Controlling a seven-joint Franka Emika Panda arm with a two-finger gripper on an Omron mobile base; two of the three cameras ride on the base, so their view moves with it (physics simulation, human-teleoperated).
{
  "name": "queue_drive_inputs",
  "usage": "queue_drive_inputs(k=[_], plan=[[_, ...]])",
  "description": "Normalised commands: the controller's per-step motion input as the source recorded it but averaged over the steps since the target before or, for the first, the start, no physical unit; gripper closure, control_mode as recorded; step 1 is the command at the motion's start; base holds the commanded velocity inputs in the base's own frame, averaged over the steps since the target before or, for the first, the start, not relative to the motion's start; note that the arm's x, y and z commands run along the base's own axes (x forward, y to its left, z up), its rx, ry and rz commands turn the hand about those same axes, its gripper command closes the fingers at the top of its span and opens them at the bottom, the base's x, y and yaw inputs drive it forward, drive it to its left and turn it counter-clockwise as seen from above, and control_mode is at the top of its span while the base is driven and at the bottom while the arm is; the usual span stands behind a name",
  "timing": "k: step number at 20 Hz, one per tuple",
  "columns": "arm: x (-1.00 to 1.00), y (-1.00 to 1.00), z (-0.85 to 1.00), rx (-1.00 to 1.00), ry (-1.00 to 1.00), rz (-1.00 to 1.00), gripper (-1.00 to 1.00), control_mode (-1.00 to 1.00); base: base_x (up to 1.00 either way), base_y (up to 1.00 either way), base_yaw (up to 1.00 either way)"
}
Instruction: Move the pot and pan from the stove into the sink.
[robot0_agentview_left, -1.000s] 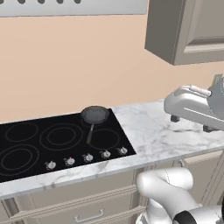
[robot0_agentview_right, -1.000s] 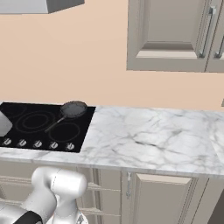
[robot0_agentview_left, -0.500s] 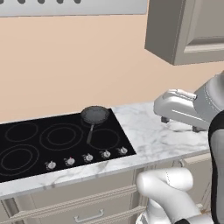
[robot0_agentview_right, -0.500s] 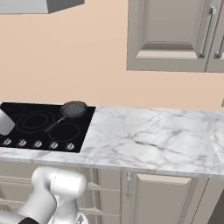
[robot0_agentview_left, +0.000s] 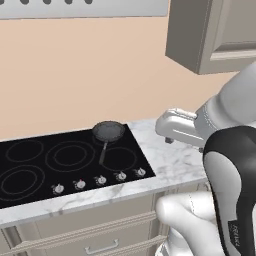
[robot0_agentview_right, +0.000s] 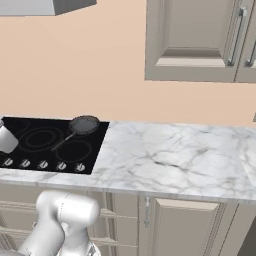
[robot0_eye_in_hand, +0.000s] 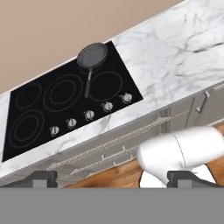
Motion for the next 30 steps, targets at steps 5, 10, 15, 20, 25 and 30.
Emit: queue_drive_inputs(k=[5,10,15,20,25,30], plan=[[0.41,0.2,-0.25,0.0,0.0,0.0,-1.0,-1.0,0.0,0.0,0.0],[0.54,0.2,-0.32,0.0,0.0,0.01,-1.0,-1.0,0.0,0.0,0.0],[0.51,0.07,-0.3,0.0,0.0,0.03,-1.0,-1.0,0.0,0.0,0.0],[0.51,0.05,-0.35,0.0,0.02,0.03,-1.0,-1.0,0.0,0.0,0.0],[0.53,0.16,-0.38,0.0,0.03,0.03,-1.0,-1.0,0.0,0.0,0.0],[0.51,0.19,-0.39,-0.01,0.03,0.02,-1.0,-1.0,0.0,0.0,0.0]])
